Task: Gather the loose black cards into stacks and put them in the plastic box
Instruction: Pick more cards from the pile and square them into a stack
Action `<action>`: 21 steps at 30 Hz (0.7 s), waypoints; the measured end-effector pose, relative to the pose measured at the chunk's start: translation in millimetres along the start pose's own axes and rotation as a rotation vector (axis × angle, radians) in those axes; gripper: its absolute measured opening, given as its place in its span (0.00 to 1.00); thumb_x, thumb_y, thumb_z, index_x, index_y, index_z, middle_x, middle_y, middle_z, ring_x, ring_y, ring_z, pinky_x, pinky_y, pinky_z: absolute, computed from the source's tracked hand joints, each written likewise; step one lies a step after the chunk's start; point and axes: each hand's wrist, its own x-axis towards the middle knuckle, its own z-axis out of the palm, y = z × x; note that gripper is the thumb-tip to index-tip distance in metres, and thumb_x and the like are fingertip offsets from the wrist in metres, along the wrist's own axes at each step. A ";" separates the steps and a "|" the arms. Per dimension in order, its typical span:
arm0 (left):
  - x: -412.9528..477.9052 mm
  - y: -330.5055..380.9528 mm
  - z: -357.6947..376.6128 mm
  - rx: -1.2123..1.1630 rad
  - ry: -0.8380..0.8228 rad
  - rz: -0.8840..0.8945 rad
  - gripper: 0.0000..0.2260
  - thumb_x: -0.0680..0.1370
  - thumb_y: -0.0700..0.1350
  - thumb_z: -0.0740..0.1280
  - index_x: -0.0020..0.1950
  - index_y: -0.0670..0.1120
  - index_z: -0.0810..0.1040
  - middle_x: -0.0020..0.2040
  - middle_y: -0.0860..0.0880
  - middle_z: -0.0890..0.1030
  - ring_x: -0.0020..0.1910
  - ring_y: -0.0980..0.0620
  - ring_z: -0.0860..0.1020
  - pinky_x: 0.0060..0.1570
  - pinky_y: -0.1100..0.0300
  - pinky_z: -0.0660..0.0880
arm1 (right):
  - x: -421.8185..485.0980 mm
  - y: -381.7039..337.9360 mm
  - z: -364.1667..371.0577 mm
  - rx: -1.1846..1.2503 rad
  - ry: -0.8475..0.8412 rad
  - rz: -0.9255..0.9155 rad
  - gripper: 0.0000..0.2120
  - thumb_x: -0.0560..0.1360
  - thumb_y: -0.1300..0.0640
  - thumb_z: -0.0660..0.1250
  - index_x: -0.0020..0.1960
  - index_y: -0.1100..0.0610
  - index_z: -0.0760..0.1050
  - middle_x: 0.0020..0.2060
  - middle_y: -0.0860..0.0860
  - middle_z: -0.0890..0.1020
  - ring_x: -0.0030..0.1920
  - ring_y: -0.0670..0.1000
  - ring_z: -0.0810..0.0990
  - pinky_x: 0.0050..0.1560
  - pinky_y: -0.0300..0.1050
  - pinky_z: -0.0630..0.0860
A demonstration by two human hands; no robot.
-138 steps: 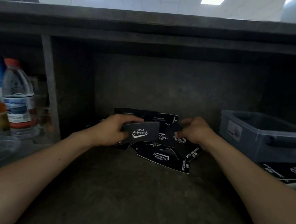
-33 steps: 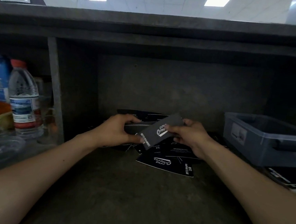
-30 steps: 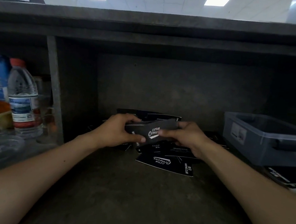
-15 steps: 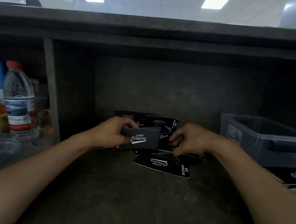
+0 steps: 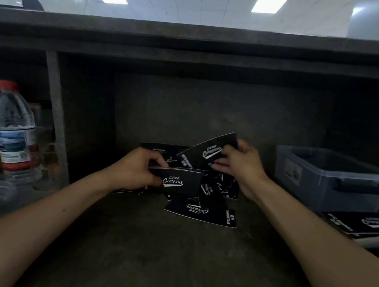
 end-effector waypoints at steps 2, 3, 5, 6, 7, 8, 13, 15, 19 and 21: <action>0.0 -0.1 0.5 -0.047 0.027 -0.010 0.18 0.66 0.33 0.78 0.49 0.50 0.80 0.53 0.49 0.84 0.52 0.53 0.84 0.58 0.48 0.80 | -4.1 5.3 5.5 0.005 -0.052 0.155 0.07 0.80 0.61 0.61 0.57 0.58 0.75 0.50 0.56 0.85 0.46 0.55 0.86 0.43 0.48 0.82; 0.2 0.3 0.8 -0.072 0.040 -0.019 0.20 0.65 0.32 0.78 0.50 0.50 0.78 0.55 0.49 0.83 0.53 0.53 0.83 0.57 0.48 0.81 | -6.3 7.2 7.1 -0.058 -0.073 0.213 0.07 0.80 0.60 0.61 0.55 0.57 0.75 0.47 0.55 0.84 0.47 0.55 0.85 0.42 0.47 0.81; -0.4 0.3 1.0 -0.132 0.044 -0.035 0.25 0.65 0.30 0.78 0.53 0.50 0.73 0.57 0.49 0.82 0.54 0.54 0.83 0.55 0.52 0.82 | -9.0 10.0 9.2 -0.255 -0.087 0.262 0.06 0.78 0.60 0.60 0.49 0.56 0.75 0.41 0.54 0.82 0.46 0.55 0.83 0.39 0.45 0.75; -0.6 0.2 0.7 -0.157 0.030 -0.042 0.27 0.66 0.29 0.77 0.55 0.50 0.72 0.56 0.49 0.83 0.52 0.54 0.84 0.51 0.56 0.82 | -7.9 10.7 8.6 -0.382 -0.074 0.239 0.06 0.77 0.60 0.60 0.46 0.56 0.76 0.40 0.54 0.81 0.45 0.55 0.82 0.40 0.45 0.73; -1.2 0.5 0.3 -0.161 0.009 -0.049 0.28 0.67 0.29 0.77 0.58 0.51 0.71 0.53 0.49 0.84 0.49 0.55 0.85 0.48 0.58 0.82 | -5.1 10.3 6.2 -0.541 -0.057 0.187 0.07 0.76 0.60 0.60 0.44 0.58 0.77 0.40 0.55 0.81 0.46 0.57 0.82 0.41 0.45 0.72; -2.1 1.2 -0.2 -0.147 -0.010 -0.054 0.29 0.68 0.29 0.76 0.61 0.52 0.72 0.50 0.49 0.85 0.47 0.54 0.85 0.46 0.60 0.82 | -1.2 8.4 3.0 -0.723 -0.044 0.121 0.09 0.76 0.59 0.61 0.44 0.59 0.79 0.41 0.56 0.80 0.48 0.59 0.82 0.43 0.44 0.72; -2.9 5.0 -4.2 -0.027 0.005 -0.027 0.22 0.69 0.33 0.76 0.56 0.54 0.79 0.49 0.51 0.84 0.47 0.55 0.84 0.51 0.59 0.81 | -4.5 -1.0 -9.3 -1.306 -0.154 0.197 0.31 0.62 0.32 0.75 0.53 0.54 0.80 0.47 0.50 0.80 0.48 0.51 0.79 0.45 0.41 0.75; -3.5 5.1 -5.9 0.014 -0.051 -0.020 0.19 0.70 0.36 0.76 0.56 0.55 0.81 0.52 0.53 0.83 0.50 0.56 0.83 0.55 0.57 0.80 | -7.9 -3.1 -10.5 -1.368 -0.201 0.283 0.40 0.57 0.34 0.80 0.59 0.57 0.79 0.55 0.52 0.81 0.56 0.53 0.80 0.55 0.45 0.77; -5.0 7.4 -5.1 0.011 -0.103 -0.023 0.16 0.73 0.38 0.74 0.58 0.53 0.81 0.54 0.54 0.83 0.53 0.57 0.82 0.58 0.56 0.79 | -7.0 -10.4 -15.0 -1.195 -0.152 0.287 0.33 0.61 0.50 0.83 0.63 0.59 0.78 0.60 0.54 0.81 0.58 0.53 0.80 0.57 0.46 0.78; -5.4 8.4 -3.7 -0.004 -0.088 -0.019 0.14 0.73 0.38 0.74 0.56 0.51 0.81 0.53 0.53 0.84 0.52 0.55 0.83 0.58 0.53 0.79 | -6.2 -11.6 -14.4 -0.966 -0.087 0.228 0.25 0.64 0.60 0.81 0.60 0.59 0.80 0.56 0.54 0.83 0.53 0.52 0.80 0.49 0.42 0.78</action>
